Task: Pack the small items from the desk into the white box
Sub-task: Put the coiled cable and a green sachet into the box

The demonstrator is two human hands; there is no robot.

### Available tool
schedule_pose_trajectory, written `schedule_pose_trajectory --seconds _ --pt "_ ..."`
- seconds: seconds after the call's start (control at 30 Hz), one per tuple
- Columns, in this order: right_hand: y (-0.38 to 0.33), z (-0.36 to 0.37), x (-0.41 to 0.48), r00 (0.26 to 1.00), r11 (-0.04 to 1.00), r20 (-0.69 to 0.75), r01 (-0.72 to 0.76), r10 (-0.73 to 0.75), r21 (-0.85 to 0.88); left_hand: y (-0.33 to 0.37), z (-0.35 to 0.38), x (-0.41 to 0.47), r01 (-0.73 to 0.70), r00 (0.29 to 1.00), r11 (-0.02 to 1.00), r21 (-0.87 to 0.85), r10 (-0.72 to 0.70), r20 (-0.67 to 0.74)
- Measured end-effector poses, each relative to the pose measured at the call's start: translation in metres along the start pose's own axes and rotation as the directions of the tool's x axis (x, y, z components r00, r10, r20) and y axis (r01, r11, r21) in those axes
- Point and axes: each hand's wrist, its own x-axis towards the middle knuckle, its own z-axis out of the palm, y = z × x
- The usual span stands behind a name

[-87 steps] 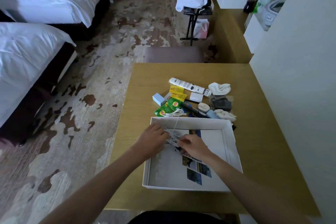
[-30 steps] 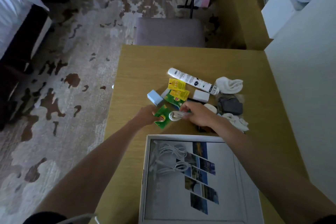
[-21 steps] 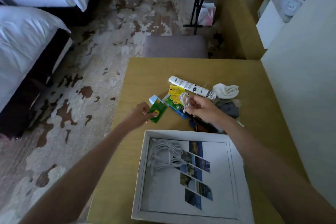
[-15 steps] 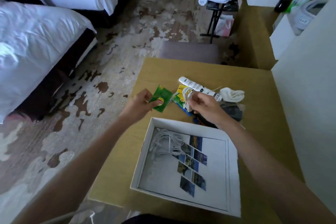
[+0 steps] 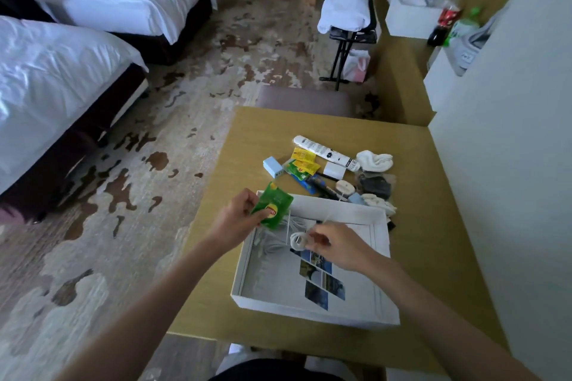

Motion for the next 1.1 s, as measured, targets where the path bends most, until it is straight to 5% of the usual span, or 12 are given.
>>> schedule_pose_trajectory --seconds 0.13,0.3,0.57,0.7,0.8,0.93,1.1 --pt "-0.015 0.038 0.007 0.997 0.979 0.078 0.026 -0.011 -0.201 -0.003 -0.006 -0.01 -0.017 0.997 0.971 0.237 0.035 -0.068" --pt "-0.024 0.065 0.022 0.998 0.927 0.004 0.053 -0.056 -0.372 -0.007 -0.013 -0.016 -0.023 0.998 0.99 0.139 0.03 -0.049" --pt "-0.035 0.082 0.035 0.978 0.947 -0.204 -0.036 -0.032 -0.32 -0.016 -0.021 -0.027 -0.058 0.998 0.997 0.058 0.059 -0.019" --pt "-0.039 0.063 0.024 0.994 0.991 -0.059 -0.08 0.087 0.104 -0.008 -0.024 -0.026 -0.09 0.996 0.996 0.027 0.089 0.026" --pt "-0.032 0.037 0.006 0.993 0.962 0.01 -0.119 0.12 0.246 0.001 -0.022 -0.027 -0.109 0.987 0.994 0.025 0.106 0.121" --pt "-0.027 0.011 -0.01 0.961 0.678 0.071 -0.239 0.266 0.695 0.011 -0.011 -0.031 -0.126 0.969 0.991 0.052 0.112 0.219" --pt "-0.039 0.018 -0.007 0.978 0.729 0.002 -0.157 0.21 0.666 0.012 -0.003 -0.034 -0.194 0.921 0.95 0.244 0.091 0.379"
